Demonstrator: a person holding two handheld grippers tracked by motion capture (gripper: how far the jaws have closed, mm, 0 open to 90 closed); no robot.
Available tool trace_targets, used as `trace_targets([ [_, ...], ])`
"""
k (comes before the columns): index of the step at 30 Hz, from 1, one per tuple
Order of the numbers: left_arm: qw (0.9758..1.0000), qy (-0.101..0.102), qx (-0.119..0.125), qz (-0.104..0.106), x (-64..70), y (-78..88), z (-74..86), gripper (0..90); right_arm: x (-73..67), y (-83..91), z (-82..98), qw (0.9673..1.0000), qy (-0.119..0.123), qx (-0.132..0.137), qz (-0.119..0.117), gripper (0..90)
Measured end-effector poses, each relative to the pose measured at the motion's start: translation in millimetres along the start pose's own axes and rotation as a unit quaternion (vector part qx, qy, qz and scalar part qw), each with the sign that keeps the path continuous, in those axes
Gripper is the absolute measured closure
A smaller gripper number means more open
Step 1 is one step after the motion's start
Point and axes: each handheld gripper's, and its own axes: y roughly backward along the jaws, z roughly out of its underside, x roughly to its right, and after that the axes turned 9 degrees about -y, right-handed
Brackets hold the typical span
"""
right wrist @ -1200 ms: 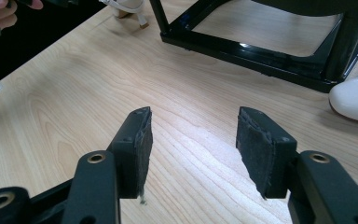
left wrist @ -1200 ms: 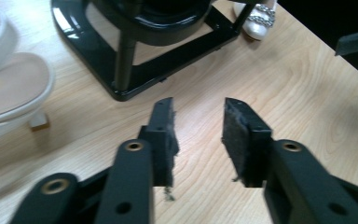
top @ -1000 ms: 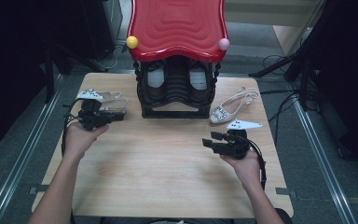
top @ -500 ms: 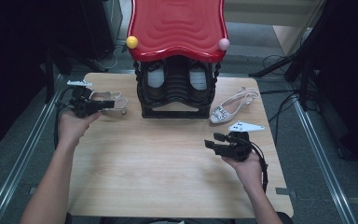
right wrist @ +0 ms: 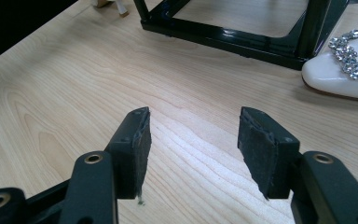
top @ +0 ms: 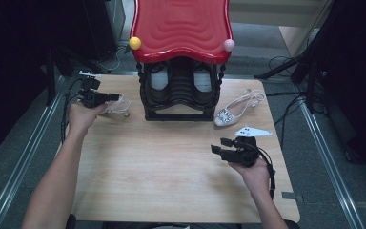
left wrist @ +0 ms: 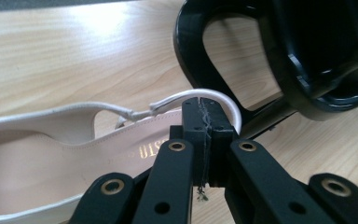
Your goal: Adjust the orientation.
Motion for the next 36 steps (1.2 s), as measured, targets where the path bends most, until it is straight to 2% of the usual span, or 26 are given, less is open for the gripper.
trace_targets([
  [5,0.9997,0.024,0.008,0.000,-5.9,-7.9,17.0,89.5,1.9,1.3,1.4,1.0000,-0.004,0.000,0.003,45.3],
  [8,0.9997,0.019,-0.009,-0.010,-7.3,-10.6,24.2,89.7,2.6,0.9,1.4,1.0000,-0.008,0.000,0.003,45.1],
  [13,0.9994,0.031,-0.004,-0.015,-12.0,-12.2,31.5,89.8,2.9,-1.5,0.5,1.0000,-0.005,-0.001,0.003,45.1],
  [15,0.9994,0.029,-0.005,-0.019,-12.5,-11.5,32.2,89.9,2.1,-2.3,-0.2,1.0000,-0.007,-0.002,0.004,45.1],
  [17,0.9994,0.026,-0.011,-0.021,-12.9,-10.1,32.9,89.8,2.1,-3.0,-0.8,1.0000,-0.006,-0.001,0.003,45.1],
  [23,0.9989,0.037,-0.015,-0.023,-14.4,-4.9,39.9,89.9,1.1,-5.0,-2.6,0.9999,-0.010,-0.001,-0.002,45.1],
  [36,0.9979,0.047,-0.025,-0.036,-26.1,12.9,53.5,90.0,-3.6,-15.5,-8.8,0.9999,0.004,-0.003,-0.014,45.6],
])
